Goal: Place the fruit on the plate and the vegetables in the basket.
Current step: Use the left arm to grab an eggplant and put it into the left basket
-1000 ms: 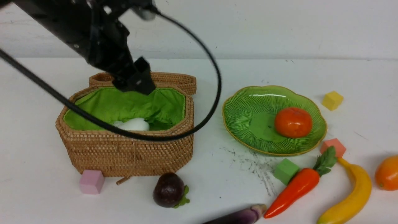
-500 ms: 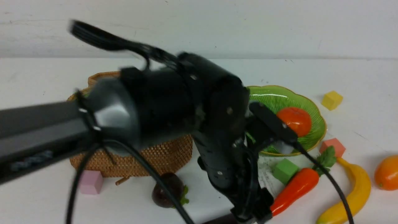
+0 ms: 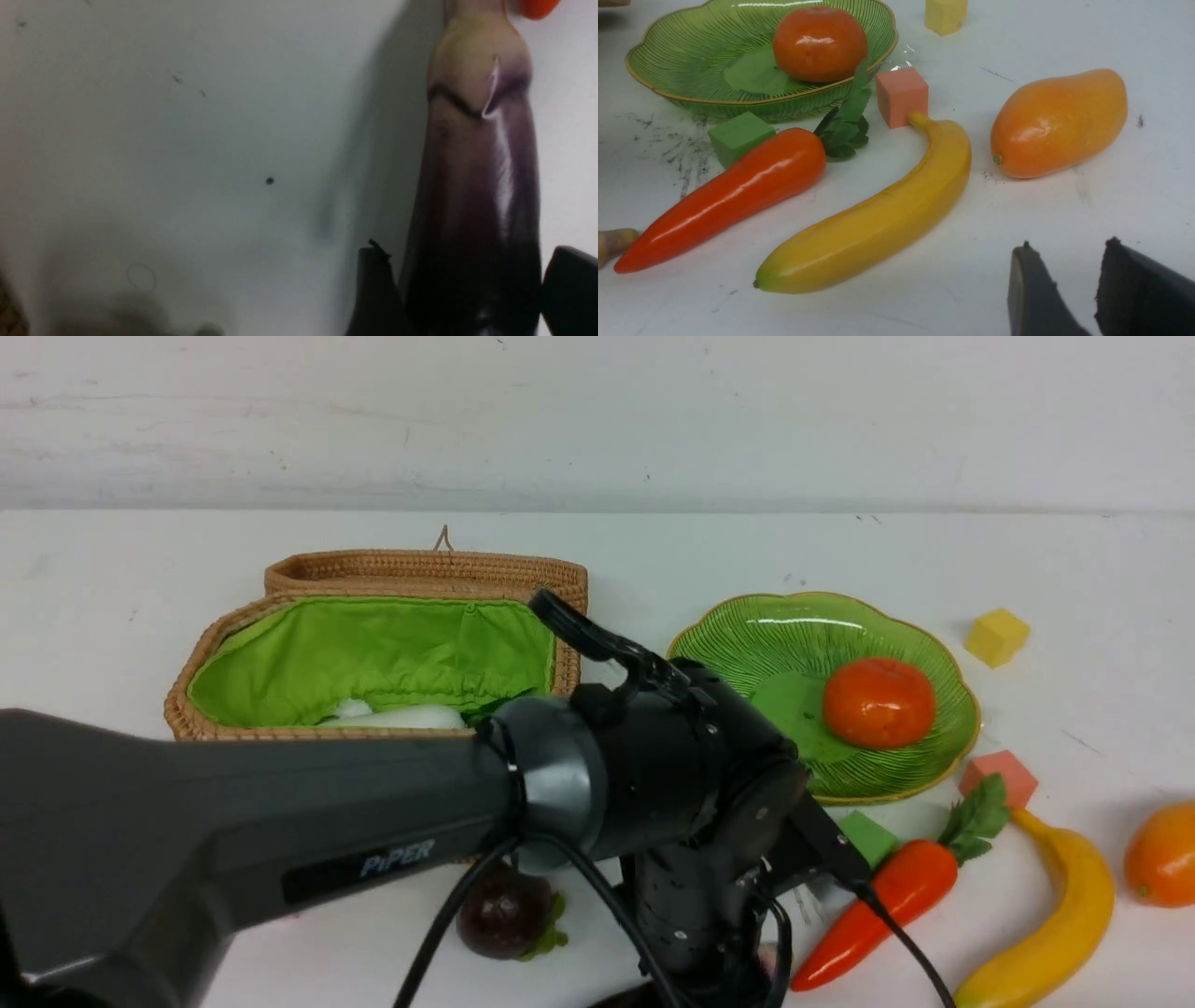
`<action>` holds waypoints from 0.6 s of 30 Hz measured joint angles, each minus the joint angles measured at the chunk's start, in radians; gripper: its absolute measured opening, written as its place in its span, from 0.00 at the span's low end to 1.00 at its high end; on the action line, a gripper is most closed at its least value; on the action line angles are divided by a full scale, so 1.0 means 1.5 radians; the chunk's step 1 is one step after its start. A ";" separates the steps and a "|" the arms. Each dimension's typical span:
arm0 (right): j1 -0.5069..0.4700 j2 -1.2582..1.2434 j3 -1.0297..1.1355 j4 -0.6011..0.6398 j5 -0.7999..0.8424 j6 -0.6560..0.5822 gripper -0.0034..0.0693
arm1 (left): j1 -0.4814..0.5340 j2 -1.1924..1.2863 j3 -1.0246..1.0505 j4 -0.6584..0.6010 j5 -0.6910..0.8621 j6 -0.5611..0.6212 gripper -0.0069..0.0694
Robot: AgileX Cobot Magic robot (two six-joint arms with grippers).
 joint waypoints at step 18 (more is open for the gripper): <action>0.000 0.000 0.000 0.000 0.000 0.000 0.37 | 0.020 -0.108 -0.174 -0.015 0.180 0.153 0.52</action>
